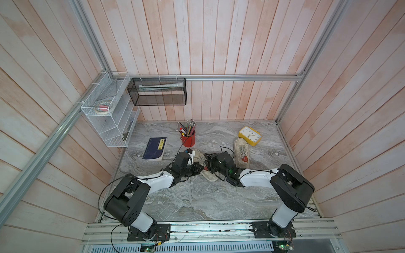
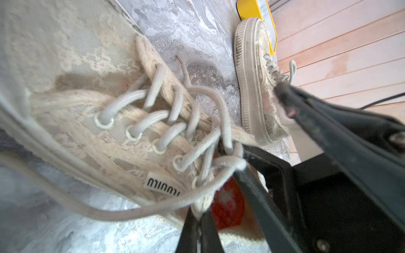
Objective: Remove the insole from the shoe
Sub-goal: Untie the shoelace on the shoe.
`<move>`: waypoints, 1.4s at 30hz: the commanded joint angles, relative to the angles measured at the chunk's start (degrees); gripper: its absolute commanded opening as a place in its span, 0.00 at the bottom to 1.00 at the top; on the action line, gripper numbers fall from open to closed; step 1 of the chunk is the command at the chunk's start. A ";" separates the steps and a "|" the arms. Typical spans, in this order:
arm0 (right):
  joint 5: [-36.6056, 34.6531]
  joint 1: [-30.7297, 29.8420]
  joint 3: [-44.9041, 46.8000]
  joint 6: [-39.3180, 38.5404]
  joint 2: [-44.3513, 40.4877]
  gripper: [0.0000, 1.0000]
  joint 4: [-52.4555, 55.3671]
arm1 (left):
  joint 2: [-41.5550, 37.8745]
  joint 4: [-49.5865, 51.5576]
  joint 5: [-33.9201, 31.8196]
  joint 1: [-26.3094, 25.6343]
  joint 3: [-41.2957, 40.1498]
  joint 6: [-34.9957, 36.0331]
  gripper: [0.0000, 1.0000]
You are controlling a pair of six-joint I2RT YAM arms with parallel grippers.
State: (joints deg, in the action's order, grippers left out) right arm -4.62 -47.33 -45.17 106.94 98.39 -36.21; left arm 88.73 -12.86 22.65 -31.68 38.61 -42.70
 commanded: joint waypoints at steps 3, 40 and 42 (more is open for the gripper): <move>-0.09 0.07 0.74 2.11 3.29 0.43 -10.80 | 0.70 0.18 1.20 -0.20 1.27 1.19 0.00; 17.89 4.88 -7.70 -25.09 8.33 0.56 -9.38 | 6.85 11.36 21.40 0.68 11.52 16.78 0.04; 17.52 5.77 -6.04 -24.30 7.69 0.56 -8.27 | 6.15 14.28 20.96 0.75 12.09 18.78 0.21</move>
State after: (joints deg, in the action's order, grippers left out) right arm 11.55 -42.54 -51.07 85.34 107.02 -43.44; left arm 95.37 -2.83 33.65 -28.99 48.56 -29.87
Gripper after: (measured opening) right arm 0.558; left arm 0.173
